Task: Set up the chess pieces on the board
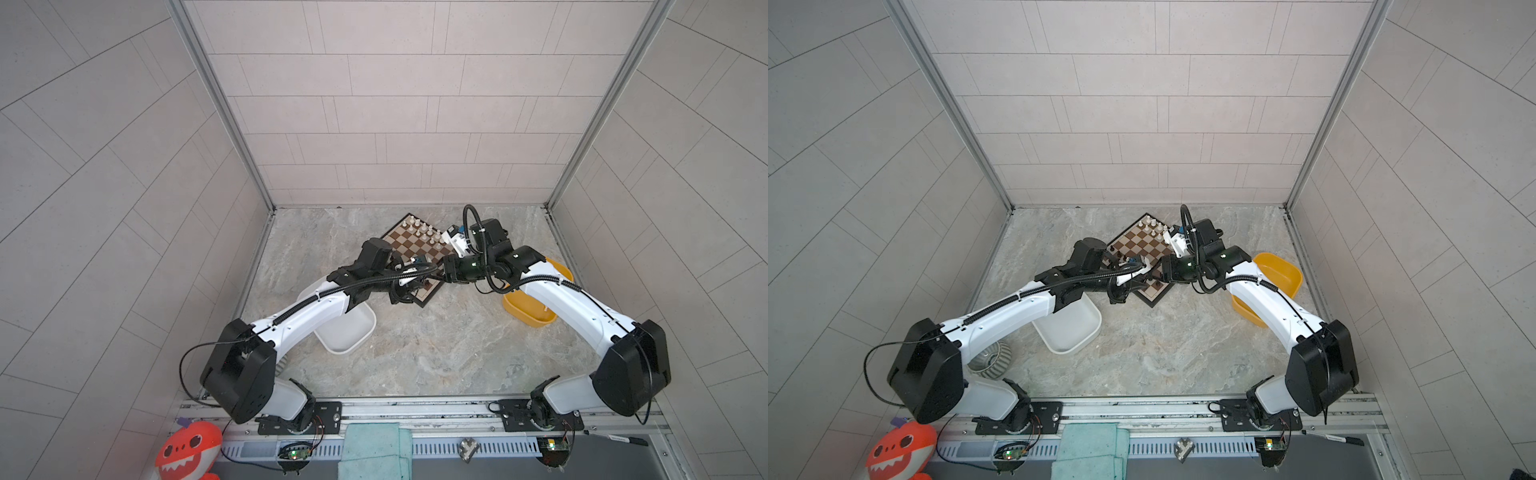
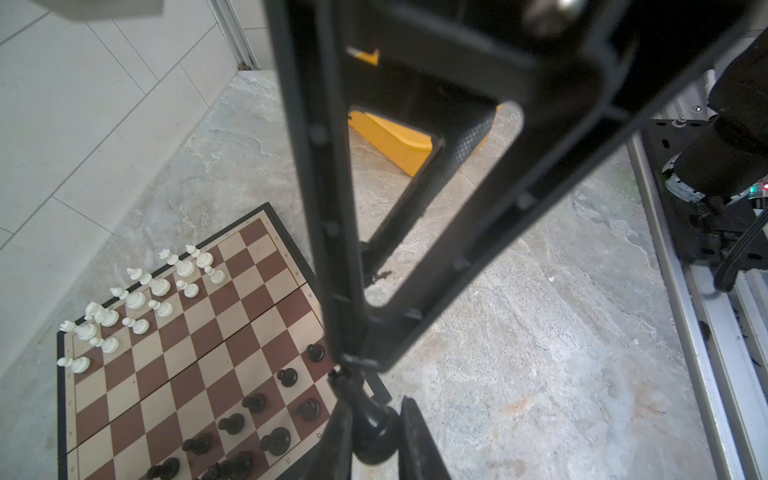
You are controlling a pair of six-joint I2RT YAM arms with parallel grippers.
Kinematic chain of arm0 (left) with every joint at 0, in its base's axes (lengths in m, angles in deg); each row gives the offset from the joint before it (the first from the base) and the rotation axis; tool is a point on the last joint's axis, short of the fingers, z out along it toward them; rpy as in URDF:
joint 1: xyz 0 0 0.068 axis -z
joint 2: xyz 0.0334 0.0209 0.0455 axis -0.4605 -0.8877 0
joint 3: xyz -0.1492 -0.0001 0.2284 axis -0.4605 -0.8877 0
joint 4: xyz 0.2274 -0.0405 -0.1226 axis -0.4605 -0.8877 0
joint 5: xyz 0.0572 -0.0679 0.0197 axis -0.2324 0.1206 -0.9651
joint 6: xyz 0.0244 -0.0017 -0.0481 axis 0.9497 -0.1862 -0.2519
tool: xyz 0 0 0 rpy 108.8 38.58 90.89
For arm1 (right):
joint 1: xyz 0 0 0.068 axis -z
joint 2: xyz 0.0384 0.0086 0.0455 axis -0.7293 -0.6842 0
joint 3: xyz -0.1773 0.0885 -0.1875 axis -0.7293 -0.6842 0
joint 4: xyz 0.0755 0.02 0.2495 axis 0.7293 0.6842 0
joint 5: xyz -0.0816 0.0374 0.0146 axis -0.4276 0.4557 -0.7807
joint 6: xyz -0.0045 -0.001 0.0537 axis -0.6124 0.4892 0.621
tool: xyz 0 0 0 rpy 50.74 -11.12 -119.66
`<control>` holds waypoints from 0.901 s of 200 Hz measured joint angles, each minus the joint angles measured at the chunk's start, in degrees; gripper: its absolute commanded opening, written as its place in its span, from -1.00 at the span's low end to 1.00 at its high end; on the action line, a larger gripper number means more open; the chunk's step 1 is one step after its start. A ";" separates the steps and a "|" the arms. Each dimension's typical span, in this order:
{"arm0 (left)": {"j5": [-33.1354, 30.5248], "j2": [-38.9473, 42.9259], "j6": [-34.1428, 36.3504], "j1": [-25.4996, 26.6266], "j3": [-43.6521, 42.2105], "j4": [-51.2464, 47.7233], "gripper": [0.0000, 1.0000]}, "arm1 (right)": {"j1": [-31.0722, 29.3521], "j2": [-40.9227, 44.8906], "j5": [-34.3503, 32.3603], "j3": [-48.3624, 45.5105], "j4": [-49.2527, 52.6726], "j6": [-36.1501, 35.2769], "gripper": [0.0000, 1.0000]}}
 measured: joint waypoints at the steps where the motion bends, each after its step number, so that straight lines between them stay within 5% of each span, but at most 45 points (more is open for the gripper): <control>1: 0.00 0.04 0.02 0.00 0.00 0.04 -0.74 | -0.04 -0.02 0.02 0.02 0.00 0.00 -0.04; 180: 1.90 2.32 0.37 0.07 -3.98 3.80 -0.75 | -2.80 -4.20 1.84 2.73 2.64 -1.66 -0.72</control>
